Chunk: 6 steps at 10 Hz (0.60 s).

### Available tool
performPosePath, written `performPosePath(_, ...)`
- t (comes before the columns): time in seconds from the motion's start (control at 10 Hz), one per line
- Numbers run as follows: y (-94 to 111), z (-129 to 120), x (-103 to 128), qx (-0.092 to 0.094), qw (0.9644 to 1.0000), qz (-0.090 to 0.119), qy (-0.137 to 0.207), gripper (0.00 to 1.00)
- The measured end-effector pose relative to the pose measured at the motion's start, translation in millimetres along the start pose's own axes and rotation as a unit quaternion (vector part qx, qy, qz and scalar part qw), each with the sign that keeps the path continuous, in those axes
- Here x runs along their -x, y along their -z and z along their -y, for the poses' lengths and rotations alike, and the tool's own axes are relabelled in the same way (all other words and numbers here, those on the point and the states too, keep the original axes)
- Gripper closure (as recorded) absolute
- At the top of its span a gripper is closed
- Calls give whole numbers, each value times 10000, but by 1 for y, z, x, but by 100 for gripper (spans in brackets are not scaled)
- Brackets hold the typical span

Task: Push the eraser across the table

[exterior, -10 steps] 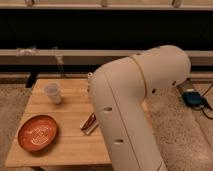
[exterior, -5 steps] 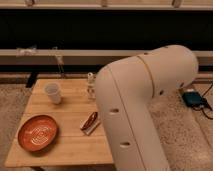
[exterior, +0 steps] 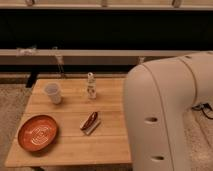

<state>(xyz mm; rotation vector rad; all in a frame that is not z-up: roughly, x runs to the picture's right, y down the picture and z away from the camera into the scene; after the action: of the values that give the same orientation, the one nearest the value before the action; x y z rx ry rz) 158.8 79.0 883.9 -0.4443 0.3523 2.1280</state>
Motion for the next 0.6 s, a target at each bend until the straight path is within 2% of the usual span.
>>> performPosePath(0.2, 7, 9, 2, 116, 9996, -138, 217, 26)
performPosePath(0.3, 10, 11, 1, 172, 9985, -211, 473, 26)
performPosePath(0.4, 12, 11, -3, 201, 9963, -293, 786, 26)
performPosePath(0.5, 15, 11, -6, 211, 9926, -340, 1149, 26)
performPosePath(0.6, 16, 10, -9, 217, 9906, -366, 1298, 26)
